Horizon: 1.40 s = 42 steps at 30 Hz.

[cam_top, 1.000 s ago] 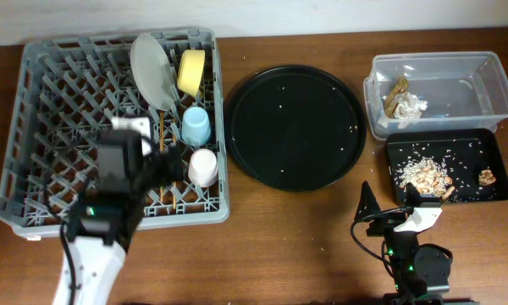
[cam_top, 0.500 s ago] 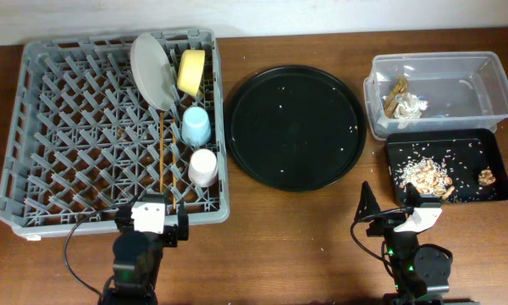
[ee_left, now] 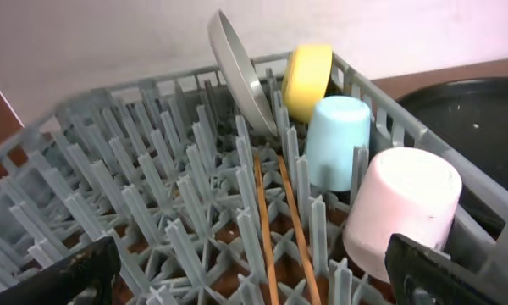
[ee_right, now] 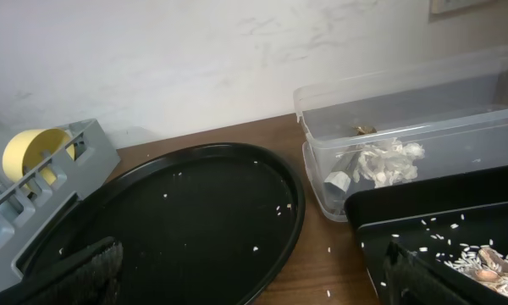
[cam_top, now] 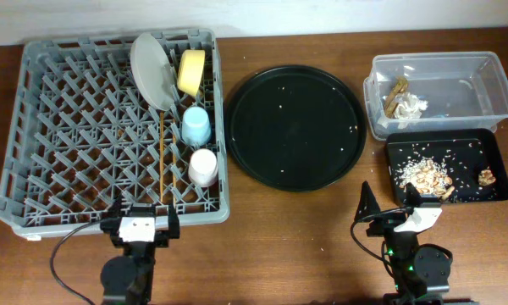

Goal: Sort waste into correct bins and load items into the dishwasher rack

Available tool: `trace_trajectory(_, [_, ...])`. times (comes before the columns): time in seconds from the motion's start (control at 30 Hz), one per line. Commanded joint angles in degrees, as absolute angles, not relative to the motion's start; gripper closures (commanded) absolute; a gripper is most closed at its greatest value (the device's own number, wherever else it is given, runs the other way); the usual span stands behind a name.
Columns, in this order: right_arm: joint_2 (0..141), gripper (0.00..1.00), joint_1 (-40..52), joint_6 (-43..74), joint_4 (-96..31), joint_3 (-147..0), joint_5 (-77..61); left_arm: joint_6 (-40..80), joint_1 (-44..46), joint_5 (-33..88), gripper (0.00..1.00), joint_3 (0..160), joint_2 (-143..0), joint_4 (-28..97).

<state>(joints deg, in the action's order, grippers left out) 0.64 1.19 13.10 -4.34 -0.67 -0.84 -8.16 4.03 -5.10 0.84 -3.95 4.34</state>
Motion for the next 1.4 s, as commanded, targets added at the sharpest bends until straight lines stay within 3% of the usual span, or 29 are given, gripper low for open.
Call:
trace_trajectory(0.0, [0.3,0.02,1.54,13.08,-4.6,-0.32,-0.14,-9.34,2.81,-3.62,0.0,0.47,-0.23,4.4])
trace_trajectory(1.37, [0.3,0.02,1.54,13.08,-4.6,-0.32,-0.16,-9.32,2.83,-2.74,0.0,0.51,-0.3,4.56])
